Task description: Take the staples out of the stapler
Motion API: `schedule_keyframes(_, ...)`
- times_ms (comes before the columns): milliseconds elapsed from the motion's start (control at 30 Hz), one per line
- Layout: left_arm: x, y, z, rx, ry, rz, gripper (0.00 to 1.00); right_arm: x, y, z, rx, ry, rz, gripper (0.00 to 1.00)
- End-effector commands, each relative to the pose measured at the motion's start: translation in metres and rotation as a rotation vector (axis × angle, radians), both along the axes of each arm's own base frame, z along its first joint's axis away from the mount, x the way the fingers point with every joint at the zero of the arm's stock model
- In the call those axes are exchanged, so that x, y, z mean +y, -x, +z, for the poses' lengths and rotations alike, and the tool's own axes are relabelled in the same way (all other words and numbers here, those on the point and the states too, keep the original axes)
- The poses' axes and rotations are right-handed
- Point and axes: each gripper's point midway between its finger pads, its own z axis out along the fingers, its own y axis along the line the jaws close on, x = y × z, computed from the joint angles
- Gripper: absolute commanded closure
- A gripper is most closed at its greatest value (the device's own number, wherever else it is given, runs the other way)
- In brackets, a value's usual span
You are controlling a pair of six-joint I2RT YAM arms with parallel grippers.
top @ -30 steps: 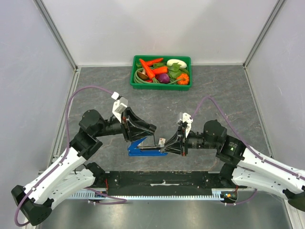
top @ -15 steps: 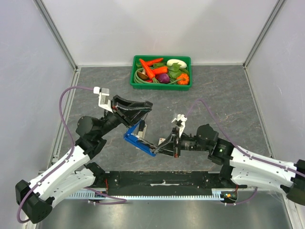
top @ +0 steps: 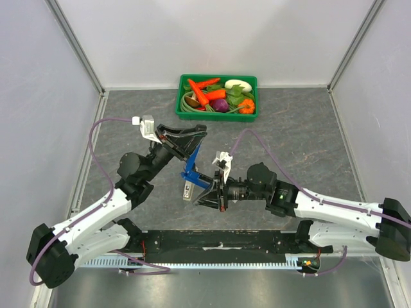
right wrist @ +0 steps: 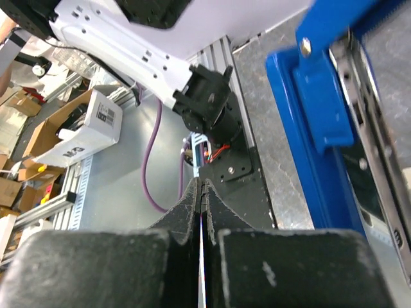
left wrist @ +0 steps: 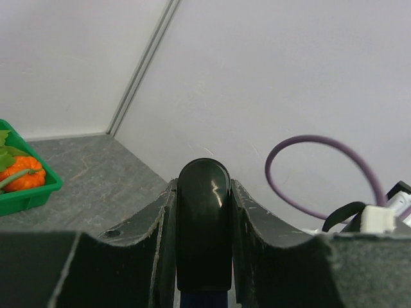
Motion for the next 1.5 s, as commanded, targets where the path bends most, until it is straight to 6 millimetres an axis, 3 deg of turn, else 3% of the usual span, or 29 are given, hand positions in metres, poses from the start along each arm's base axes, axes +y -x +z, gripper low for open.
schedule_keyframes(0, 0.011, 0.007, 0.038, -0.122, 0.079, 0.035, 0.98, 0.004, -0.015, 0.028, -0.122, 0.004, -0.045, 1.00)
schedule_keyframes(133, 0.014, 0.008, 0.037, -0.134, 0.046, 0.055, 0.98, -0.004, -0.026, 0.035, -0.192, 0.073, -0.091, 1.00)
schedule_keyframes(233, 0.013, 0.008, 0.037, -0.137, 0.020, 0.060, 0.98, -0.015, -0.033, 0.045, -0.241, 0.127, -0.134, 0.80)
schedule_keyframes(300, 0.013, 0.009, 0.039, -0.137, 0.015, 0.055, 0.98, -0.021, -0.040, 0.052, -0.272, 0.155, -0.169, 0.78)
schedule_keyframes(367, 0.013, 0.010, 0.038, -0.138, 0.004, 0.052, 0.98, -0.030, -0.047, 0.055, -0.292, 0.180, -0.218, 0.81)
schedule_keyframes(500, 0.012, 0.008, 0.037, -0.128, -0.011, 0.058, 0.98, -0.042, -0.066, 0.051, -0.322, 0.231, -0.330, 0.99)
schedule_keyframes(600, 0.012, 0.002, 0.034, -0.115, -0.019, 0.079, 0.98, -0.051, -0.092, 0.042, -0.342, 0.290, -0.474, 1.00)
schedule_keyframes(800, 0.008, -0.017, 0.028, -0.071, -0.032, 0.128, 0.98, -0.046, -0.128, 0.025, -0.359, 0.320, -0.648, 0.90)
schedule_keyframes(1267, -0.015, -0.063, 0.015, -0.054, -0.086, 0.198, 0.98, -0.015, -0.175, -0.011, -0.340, 0.297, -0.673, 1.00)
schedule_keyframes(1467, -0.029, -0.092, 0.012, -0.072, -0.125, 0.239, 0.98, -0.017, -0.205, -0.030, -0.262, 0.264, -0.680, 1.00)
